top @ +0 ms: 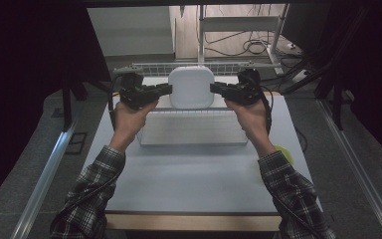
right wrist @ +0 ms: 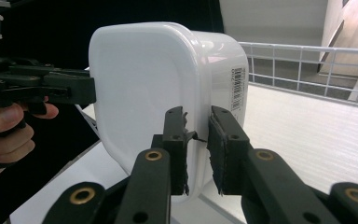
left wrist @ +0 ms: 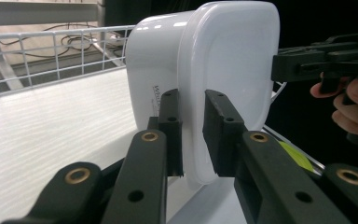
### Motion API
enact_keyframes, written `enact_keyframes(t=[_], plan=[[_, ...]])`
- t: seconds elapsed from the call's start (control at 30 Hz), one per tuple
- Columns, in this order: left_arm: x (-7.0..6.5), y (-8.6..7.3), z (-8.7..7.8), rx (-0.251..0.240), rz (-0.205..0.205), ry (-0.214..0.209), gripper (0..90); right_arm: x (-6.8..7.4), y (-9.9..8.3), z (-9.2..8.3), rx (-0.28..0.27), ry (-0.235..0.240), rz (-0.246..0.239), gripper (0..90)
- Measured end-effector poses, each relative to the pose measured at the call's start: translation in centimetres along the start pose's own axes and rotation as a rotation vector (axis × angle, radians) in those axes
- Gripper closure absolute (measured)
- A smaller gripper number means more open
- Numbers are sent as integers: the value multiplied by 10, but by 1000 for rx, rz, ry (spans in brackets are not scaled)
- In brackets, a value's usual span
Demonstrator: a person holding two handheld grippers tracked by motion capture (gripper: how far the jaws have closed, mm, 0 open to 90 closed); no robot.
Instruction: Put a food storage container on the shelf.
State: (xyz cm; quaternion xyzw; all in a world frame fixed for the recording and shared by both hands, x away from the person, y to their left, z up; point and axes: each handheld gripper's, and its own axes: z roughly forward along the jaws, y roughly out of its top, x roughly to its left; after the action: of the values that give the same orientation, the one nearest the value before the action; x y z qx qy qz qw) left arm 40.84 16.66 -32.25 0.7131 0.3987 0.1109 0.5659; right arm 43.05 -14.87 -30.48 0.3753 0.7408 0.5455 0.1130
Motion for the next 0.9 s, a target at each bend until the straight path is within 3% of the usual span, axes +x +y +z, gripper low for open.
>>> enact_keyframes(t=[0.5, 0.9], plan=[[4, 8, 13, -17, 17, 25, 622, -4, 7, 11, -6, -18, -10, 661], [6, 11, 23, 10, 29, 70, 599, -8, 10, 22, 13, -60, -16, 612]])
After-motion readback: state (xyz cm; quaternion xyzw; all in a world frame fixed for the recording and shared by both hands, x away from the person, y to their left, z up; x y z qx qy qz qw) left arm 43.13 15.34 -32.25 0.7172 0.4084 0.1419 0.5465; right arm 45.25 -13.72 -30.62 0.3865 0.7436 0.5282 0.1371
